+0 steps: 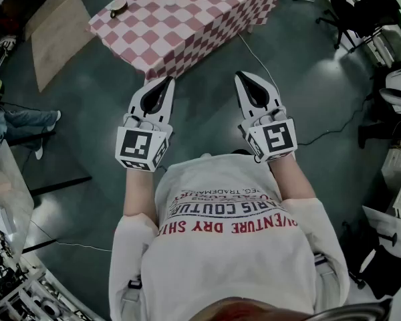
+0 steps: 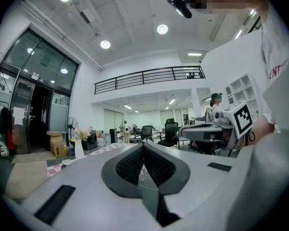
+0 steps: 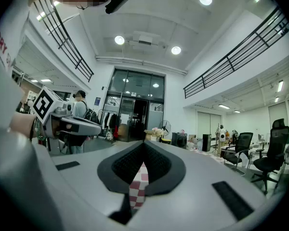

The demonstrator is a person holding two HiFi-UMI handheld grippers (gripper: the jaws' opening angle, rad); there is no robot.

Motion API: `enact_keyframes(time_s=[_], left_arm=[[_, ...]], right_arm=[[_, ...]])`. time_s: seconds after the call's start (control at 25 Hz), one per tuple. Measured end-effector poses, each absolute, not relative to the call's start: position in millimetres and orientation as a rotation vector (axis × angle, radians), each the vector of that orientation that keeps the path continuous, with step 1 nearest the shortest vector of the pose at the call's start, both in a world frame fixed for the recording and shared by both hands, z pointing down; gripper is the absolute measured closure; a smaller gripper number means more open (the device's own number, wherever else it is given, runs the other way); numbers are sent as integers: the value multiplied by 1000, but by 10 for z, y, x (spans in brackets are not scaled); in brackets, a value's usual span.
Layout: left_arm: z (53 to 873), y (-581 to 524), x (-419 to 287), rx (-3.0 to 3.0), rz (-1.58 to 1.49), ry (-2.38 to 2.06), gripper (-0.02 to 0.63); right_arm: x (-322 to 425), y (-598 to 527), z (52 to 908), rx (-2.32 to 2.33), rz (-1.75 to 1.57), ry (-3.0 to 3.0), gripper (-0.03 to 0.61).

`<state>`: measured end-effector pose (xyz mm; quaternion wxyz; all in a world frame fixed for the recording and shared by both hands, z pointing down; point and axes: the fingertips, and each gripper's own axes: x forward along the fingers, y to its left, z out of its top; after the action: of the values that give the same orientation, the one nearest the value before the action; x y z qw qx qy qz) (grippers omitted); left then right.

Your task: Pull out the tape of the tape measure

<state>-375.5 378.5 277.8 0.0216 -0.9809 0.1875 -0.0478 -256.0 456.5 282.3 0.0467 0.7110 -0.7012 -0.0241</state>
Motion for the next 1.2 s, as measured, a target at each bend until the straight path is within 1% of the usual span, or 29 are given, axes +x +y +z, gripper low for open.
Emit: enact_keyframes(time_s=[0.48, 0.6, 0.64, 0.68, 0.72, 0.76, 1.0, 1.2], left_arm=[[2827, 3551, -3720, -3058, -144, 587, 597], [2822, 3501, -3702, -3062, -114, 602, 593], [2825, 3478, -3694, -3054, -118, 615, 535], [2839, 3453, -3679, -3044, -133, 624, 440], [2864, 3431, -3658, -3037, -156, 626, 368], [2897, 3415, -3635, -3033, -180, 626, 360], [3078, 3223, -3485, -3022, -240, 698, 360], [3199, 2886, -3126, -2987, -285, 811, 360]], right_arm=[[-2519, 4312, 2883, 2176, -31, -2158, 551], [-2436, 4278, 2862, 2209, -64, -2142, 549], [-2396, 4264, 2859, 2211, -77, -2126, 523], [-2350, 4244, 2862, 2210, -79, -2114, 459], [-2298, 4221, 2873, 2210, -69, -2108, 417], [-2245, 4200, 2891, 2212, -54, -2105, 417], [-1938, 3961, 3051, 2197, -6, -2143, 417], [-1499, 3532, 3226, 2139, 35, -2231, 417]])
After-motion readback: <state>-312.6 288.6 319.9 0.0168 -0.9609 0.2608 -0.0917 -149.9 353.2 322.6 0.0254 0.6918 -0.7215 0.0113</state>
